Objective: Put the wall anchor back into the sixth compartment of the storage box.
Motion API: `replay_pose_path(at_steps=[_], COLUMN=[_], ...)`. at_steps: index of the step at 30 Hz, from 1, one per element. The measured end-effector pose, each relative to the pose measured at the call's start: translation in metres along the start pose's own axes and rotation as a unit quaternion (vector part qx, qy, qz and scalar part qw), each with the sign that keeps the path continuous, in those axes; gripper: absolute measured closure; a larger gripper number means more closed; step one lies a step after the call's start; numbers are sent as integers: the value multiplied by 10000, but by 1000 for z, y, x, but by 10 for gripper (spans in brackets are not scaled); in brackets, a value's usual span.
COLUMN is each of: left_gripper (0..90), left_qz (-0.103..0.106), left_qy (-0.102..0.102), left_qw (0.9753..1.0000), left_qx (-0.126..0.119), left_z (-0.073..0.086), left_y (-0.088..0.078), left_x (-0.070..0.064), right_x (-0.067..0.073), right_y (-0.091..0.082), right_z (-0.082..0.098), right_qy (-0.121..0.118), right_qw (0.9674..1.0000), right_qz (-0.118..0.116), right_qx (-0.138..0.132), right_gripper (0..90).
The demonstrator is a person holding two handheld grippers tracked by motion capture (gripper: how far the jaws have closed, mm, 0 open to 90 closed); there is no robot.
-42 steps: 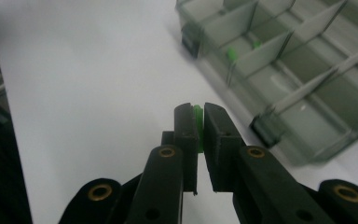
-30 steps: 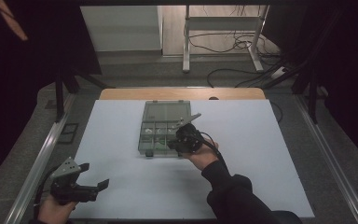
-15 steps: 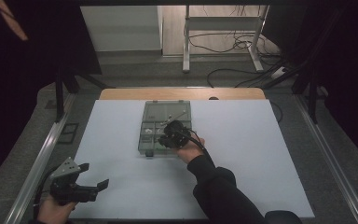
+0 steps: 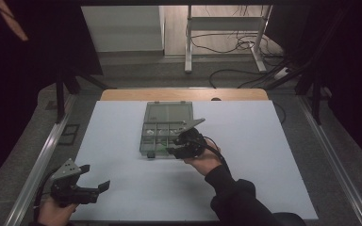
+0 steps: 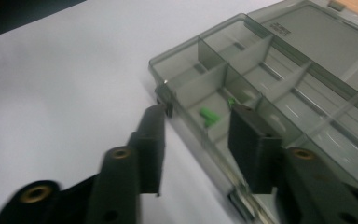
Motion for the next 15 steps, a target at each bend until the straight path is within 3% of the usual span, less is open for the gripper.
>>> replay_pose_path(at_steps=[7,15], left_gripper=[21,20], left_qz=[-3,-2], left_qy=[-12,23], left_qw=[10000,10000], left_qx=[-15,-27], left_z=[0,-1], left_y=[0,-1], left_x=[0,0], right_x=[2,9], right_y=[-35,-69], right_z=[19,45], right_qy=[61,34], right_qw=[9998,9989], right_qz=[125,416], right_qx=[-141,-217], right_gripper=[335,211])
Point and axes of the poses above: each handheld gripper's, and its own axes: y roughly forward along the jaws, z roughly out of its underside, x roughly to its left, the point moved 5 cm from there along y, roughly forward along the jaws, and after that the axes turned 5 degrees about -z, right-handed, at the moved point
